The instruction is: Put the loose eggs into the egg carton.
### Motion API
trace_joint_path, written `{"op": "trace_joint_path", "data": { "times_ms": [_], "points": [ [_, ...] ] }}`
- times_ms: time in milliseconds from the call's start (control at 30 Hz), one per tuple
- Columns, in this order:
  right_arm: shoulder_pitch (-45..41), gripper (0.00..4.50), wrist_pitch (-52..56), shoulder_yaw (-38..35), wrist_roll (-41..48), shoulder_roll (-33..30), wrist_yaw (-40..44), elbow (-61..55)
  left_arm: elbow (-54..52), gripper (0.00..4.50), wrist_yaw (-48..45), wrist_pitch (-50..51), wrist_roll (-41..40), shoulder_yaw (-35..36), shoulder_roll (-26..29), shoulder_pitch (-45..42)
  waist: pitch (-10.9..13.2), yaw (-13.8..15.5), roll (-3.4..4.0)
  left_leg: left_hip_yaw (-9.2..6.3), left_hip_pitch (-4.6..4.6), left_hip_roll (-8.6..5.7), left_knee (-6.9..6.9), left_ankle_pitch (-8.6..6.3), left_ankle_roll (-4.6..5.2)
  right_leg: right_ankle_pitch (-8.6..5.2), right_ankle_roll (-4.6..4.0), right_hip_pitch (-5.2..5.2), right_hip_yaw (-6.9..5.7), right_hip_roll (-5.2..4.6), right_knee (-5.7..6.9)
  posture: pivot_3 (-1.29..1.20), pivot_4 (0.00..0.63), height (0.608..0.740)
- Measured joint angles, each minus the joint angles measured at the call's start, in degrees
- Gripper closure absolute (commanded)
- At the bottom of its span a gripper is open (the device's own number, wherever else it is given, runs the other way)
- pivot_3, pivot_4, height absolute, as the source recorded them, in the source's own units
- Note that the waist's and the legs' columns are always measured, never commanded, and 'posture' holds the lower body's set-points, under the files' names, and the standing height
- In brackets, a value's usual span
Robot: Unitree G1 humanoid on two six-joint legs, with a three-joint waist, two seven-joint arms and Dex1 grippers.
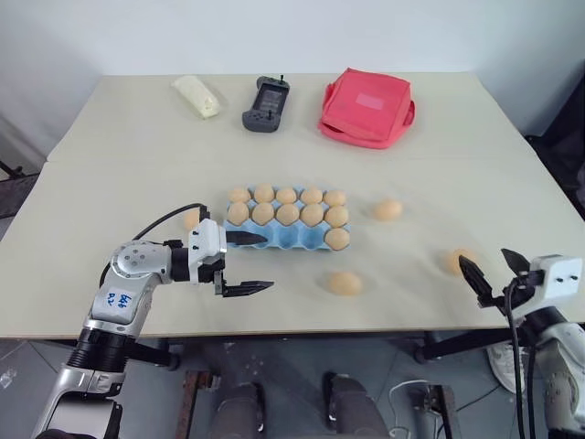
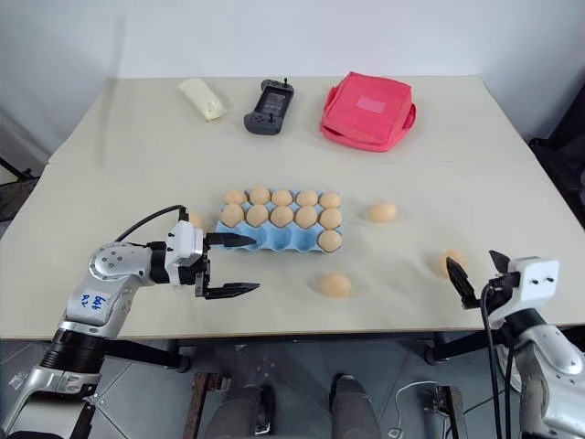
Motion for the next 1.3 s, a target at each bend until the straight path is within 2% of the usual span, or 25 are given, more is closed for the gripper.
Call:
{"op": "trace_joint_path", "data": {
  "times_ms": [33, 133, 300, 367, 400, 500, 700, 867, 1000, 1067, 1267, 1300],
  "points": [
    [-1.16, 0.00, 0.00, 0.28, -0.30, -0.37, 0.41, 1.77, -0.08, 0.02, 0.05, -0.01, 0.00, 0.18, 0.07, 0.52, 0.00, 0.02, 0.00, 0.00, -0.01, 0.01, -0.02, 0.00, 0.00, 0.05, 0.09, -0.02, 0.00, -0.01, 0.00, 0.00, 0.150, 0.740],
    [-4.23, 0.58, -0.03, 2.28, -1.57, -1.76, 1.43, 7.42, -0.36, 0.00, 0.48, 0.00, 0.06, 0.55, 0.69, 1.87, 0.00, 0.04, 0.00, -0.01, -0.03, 0.00, -0.07, -0.02, -0.02, 0.15, 0.28, -0.05, -0.02, -0.01, -0.01, 0.00, 0.150, 0.740],
    [-7.57, 2.26, -1.45, 4.73, -2.42, -1.85, 4.24, 12.21, -1.67, 0.00, 2.07, 0.00, 0.07, 2.15, 1.59, 3.12, 0.00, 0.03, 0.00, -0.01, -0.10, 0.02, -0.06, -0.02, -0.02, 0.35, 0.65, -0.10, -0.03, -0.03, -0.01, 0.00, 0.150, 0.740],
    [-8.15, 2.66, -2.28, 5.60, -2.38, -1.97, 6.04, 11.52, -1.87, 0.00, 2.42, -0.07, 0.06, 3.04, 2.09, 3.56, 0.00, 0.04, 0.00, -0.02, -0.10, 0.02, -0.05, -0.02, -0.02, 0.36, 0.65, -0.10, -0.04, -0.02, -0.01, 0.00, 0.150, 0.740],
    [-8.14, 2.69, -2.52, 6.84, -2.39, -2.25, 7.57, 9.87, -1.83, 0.00, 2.69, -0.11, 0.07, 3.66, 2.51, 4.27, 0.00, -0.12, 0.01, 0.00, -0.08, 0.05, -0.06, -0.02, -0.03, 0.36, 0.66, -0.12, 0.00, -0.01, 0.00, 0.00, 0.150, 0.740],
    [-8.96, 2.69, -1.96, 10.30, -2.24, -2.34, 10.25, 5.21, -1.45, 0.00, 3.24, -0.53, 0.22, 4.85, 3.37, 5.42, 0.00, -0.24, 0.01, 0.00, -0.08, 0.12, -0.06, -0.03, -0.05, 0.36, 0.66, -0.15, -0.01, 0.04, 0.04, 0.00, 0.150, 0.740],
    [-17.20, 2.69, 4.80, 20.39, -1.13, -0.50, 10.89, -6.43, 3.25, 0.00, 4.86, -1.86, 0.31, 9.65, 6.11, 6.30, 0.00, -0.10, 0.01, -0.13, -0.08, 0.26, -0.08, -0.07, -0.15, 0.29, 0.44, -0.23, -0.09, 0.02, 0.11, 0.00, 0.150, 0.740],
    [-27.25, 2.69, 10.36, 30.25, -2.45, 7.91, 8.11, -6.31, 5.15, 0.00, 5.37, -2.51, 0.79, 11.54, 6.81, 9.43, -0.04, -0.14, -0.05, -0.22, -0.56, 0.20, -0.12, -0.07, -0.15, 0.35, 0.50, -0.88, -0.20, -0.23, 0.27, 0.00, 0.150, 0.740],
    [-30.24, 2.69, 10.76, 34.11, -4.23, 9.93, 7.69, -4.42, 4.50, 0.00, 6.30, -2.46, 0.84, 11.80, 6.61, 10.51, -0.05, 0.50, -0.08, -0.07, -0.66, 0.16, -0.11, -0.19, -0.13, 0.33, 0.48, -1.02, -0.98, -0.51, 0.65, 0.00, 0.150, 0.740],
    [-30.50, 1.98, 11.16, 34.87, -4.67, 10.54, 7.72, -3.45, 3.58, 0.00, 6.65, -2.39, 0.83, 11.82, 6.53, 11.27, -0.05, 0.38, -0.08, 0.14, -0.65, 0.09, -0.10, -0.29, 0.01, 0.33, 0.48, -1.03, -1.80, -0.98, 0.64, 0.00, 0.150, 0.740],
    [-30.78, 0.10, 11.40, 35.77, -4.84, 10.78, 8.45, -2.70, 1.88, 0.00, 7.47, -2.07, 0.81, 11.84, 6.40, 12.09, -0.05, -0.02, -0.08, 0.83, -0.62, 0.16, 0.60, -0.81, 0.22, 0.38, 0.53, -1.02, -2.71, -1.29, 0.84, 0.00, 0.150, 0.740],
    [-30.72, 0.04, 11.52, 35.64, -4.65, 10.49, 8.58, -2.89, 1.68, 0.00, 7.55, -1.82, 0.79, 11.82, 6.30, 12.09, -0.05, -0.03, -0.08, 0.82, -0.61, 0.20, 0.69, -0.88, 0.21, 0.38, 0.50, -1.01, -2.78, -1.28, 0.88, 0.00, 0.150, 0.740]
  ]
}}
